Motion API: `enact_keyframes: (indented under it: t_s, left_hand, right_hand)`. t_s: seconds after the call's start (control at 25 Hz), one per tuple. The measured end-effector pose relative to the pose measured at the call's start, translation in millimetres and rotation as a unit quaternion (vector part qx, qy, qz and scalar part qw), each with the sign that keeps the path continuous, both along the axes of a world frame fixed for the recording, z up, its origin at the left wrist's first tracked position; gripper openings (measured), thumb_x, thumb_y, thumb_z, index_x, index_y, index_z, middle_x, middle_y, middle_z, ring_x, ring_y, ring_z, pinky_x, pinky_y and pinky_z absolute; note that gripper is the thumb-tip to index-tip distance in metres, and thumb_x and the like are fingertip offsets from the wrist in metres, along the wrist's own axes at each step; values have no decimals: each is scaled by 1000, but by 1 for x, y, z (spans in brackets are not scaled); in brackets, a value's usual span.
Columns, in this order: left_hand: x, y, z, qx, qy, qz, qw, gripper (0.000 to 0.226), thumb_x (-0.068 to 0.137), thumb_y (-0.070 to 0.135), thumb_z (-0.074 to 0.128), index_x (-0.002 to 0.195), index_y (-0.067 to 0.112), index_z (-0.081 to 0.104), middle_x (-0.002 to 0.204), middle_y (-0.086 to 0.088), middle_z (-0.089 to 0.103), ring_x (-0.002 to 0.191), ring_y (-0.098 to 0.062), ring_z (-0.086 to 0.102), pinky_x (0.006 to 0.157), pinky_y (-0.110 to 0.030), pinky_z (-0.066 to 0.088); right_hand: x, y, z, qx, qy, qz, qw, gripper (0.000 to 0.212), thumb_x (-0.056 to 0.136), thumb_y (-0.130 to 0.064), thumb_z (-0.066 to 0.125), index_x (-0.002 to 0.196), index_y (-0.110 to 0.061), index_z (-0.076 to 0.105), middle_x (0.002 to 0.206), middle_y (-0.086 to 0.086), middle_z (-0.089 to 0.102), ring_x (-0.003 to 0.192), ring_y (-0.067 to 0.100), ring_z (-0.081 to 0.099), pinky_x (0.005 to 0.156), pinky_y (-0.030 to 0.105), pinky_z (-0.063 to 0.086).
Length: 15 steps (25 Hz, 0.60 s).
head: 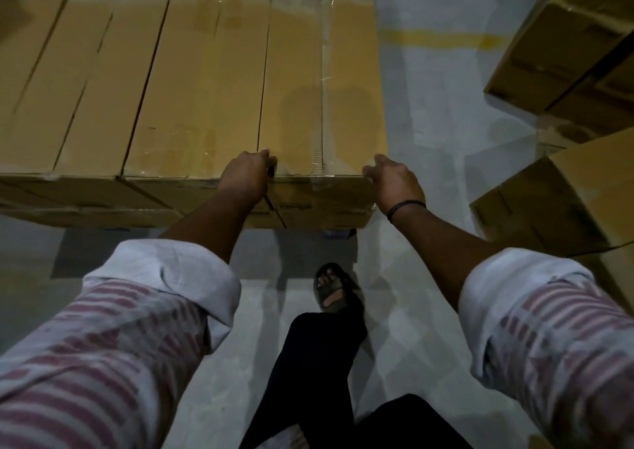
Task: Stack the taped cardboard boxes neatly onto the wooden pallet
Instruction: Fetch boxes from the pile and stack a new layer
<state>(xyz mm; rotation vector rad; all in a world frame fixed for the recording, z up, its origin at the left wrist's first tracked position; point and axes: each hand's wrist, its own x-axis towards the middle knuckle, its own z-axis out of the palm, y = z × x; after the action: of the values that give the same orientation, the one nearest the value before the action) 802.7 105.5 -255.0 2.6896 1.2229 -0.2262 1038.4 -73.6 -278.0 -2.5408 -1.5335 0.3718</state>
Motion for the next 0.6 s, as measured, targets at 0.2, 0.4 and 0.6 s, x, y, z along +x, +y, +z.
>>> enact_keyframes:
  t_s: [0.2,0.4,0.6]
  left_hand:
    - [5,-6,10,-14,-2,-4,1000,33,93,-5,59,121,13,63,114,-14,66,93,-30,64,72,-36,53]
    - [25,-21,28,-72,89,30,993,36,91,12,69,127,9,62,124,-11,58,107,-27,62,87,-42,58]
    - [66,-33,50,-128,201,22,971,76,89,49,68,150,13,39,161,-19,27,145,-42,30,115,-53,36]
  right_hand:
    - [0,1,3,-11,19,-14,1000,31,95,-5,51,116,-20,69,146,11,47,118,37,57,93,40,50]
    - [2,11,26,-67,91,-26,993,26,93,0,53,104,-16,70,152,8,44,125,32,54,96,34,47]
    - [21,21,59,-154,156,0,976,24,99,-15,54,117,-13,69,137,15,51,123,37,53,104,38,46]
